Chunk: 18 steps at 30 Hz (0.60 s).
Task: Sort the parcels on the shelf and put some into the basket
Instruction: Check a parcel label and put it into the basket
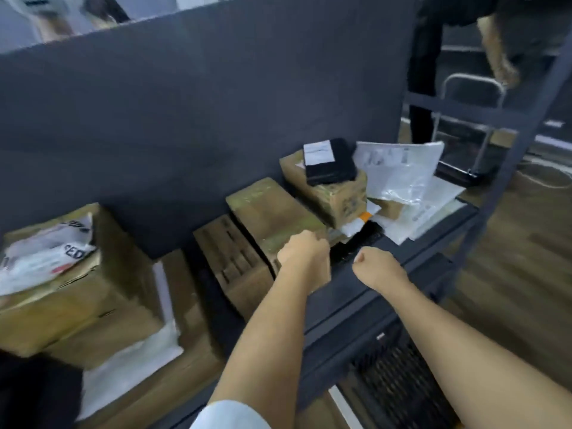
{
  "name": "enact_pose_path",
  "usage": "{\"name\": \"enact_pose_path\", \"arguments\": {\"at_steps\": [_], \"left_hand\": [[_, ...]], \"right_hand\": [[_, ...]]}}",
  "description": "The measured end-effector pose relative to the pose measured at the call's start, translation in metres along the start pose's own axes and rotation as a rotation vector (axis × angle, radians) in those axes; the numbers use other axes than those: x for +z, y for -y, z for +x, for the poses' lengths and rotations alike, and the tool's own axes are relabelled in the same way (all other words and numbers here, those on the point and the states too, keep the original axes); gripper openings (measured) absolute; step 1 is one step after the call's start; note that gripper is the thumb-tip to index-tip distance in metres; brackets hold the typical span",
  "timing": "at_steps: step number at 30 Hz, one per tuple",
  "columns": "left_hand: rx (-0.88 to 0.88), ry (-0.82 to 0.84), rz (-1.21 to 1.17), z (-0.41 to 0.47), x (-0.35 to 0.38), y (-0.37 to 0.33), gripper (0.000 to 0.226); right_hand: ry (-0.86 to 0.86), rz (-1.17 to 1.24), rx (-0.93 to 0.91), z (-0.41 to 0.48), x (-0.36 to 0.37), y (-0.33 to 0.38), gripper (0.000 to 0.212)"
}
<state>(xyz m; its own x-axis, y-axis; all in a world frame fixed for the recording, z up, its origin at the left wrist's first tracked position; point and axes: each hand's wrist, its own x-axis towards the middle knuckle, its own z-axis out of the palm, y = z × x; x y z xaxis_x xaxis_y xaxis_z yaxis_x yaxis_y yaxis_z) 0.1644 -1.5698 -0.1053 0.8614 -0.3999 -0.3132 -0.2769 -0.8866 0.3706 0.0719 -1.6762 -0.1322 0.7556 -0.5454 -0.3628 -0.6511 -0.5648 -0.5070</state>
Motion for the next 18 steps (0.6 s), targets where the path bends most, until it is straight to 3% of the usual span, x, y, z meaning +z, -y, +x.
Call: {"name": "enact_pose_path", "arguments": {"at_steps": [5,9,13,18], "left_hand": [[-0.078,-0.110,-0.107,-0.002,-0.053,0.058,0.038],[-0.193,-0.171,-0.205,0.004,-0.078,0.121,0.027],[-0.283,-0.101,-0.263,0.015,-0.079,0.169,0.039],[-0.317,-0.017,-0.327,0.030,-0.071,0.204,0.038]], "right_hand": [[-0.054,0.068,-0.175,-0.003,0.008,0.080,0.012],[-0.084,0.117,-0.269,0.001,0.023,0.132,0.024],[-0.020,0.134,-0.324,0.003,0.060,0.174,0.051],[0.141,0.037,-0.264,0.017,0.123,0.197,0.056]]}}
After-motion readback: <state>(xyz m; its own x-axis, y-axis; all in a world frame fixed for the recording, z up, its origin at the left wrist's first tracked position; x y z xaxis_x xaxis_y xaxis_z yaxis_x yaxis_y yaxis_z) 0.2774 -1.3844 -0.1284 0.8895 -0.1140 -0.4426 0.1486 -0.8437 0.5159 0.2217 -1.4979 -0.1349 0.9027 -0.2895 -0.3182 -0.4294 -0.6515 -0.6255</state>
